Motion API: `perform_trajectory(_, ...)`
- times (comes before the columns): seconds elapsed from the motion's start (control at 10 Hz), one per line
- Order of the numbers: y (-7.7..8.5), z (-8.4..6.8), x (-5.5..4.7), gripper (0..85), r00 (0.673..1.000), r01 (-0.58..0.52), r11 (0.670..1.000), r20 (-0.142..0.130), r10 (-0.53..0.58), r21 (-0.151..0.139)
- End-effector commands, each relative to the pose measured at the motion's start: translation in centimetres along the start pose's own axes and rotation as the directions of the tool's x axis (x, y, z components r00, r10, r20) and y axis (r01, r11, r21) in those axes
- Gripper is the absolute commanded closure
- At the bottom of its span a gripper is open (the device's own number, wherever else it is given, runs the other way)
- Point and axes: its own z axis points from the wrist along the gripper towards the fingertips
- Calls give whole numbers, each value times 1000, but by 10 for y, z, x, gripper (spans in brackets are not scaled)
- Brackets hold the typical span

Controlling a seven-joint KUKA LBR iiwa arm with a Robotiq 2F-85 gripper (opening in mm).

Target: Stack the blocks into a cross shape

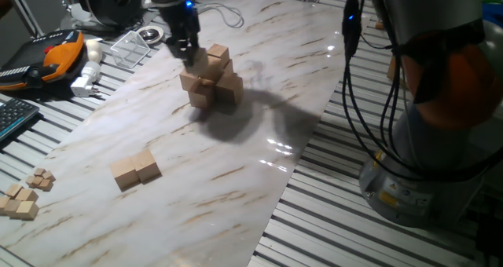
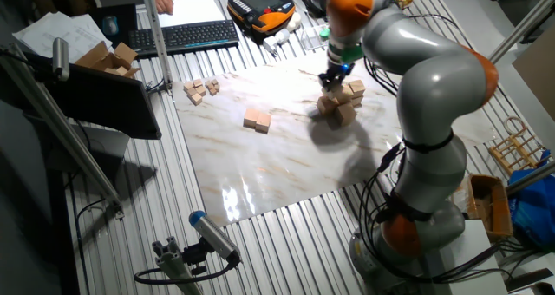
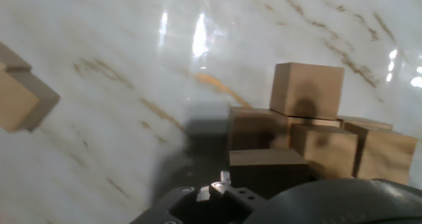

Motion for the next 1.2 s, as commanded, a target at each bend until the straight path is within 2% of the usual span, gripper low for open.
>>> perform_trajectory(0.0, -9, 1, 3, 850, 995, 100, 995, 8, -100, 10)
perform_trajectory(0.1, -9, 1, 3, 850, 994, 107, 994, 4, -107, 12)
perform_trajectory(0.2, -9, 1, 3, 850, 995, 99, 995, 0, -99, 2)
perform_trajectory(0.4, -9, 1, 3, 850, 1000, -12, 1000, -19, 11, -27)
perform_trajectory(0.6, -9, 1, 3, 850, 983, -178, 984, -39, 179, 9)
perform_trajectory(0.7, -9, 1, 3, 850, 976, -214, 977, -50, 214, 5)
perform_trajectory(0.8, -9, 1, 3, 850, 969, -238, 971, -72, 235, -26)
perform_trajectory(0.9, -9, 1, 3, 850, 968, -244, 970, -71, 242, -24)
perform_trajectory(1.1, -9, 1, 3, 850, 975, -214, 975, -79, 210, -52)
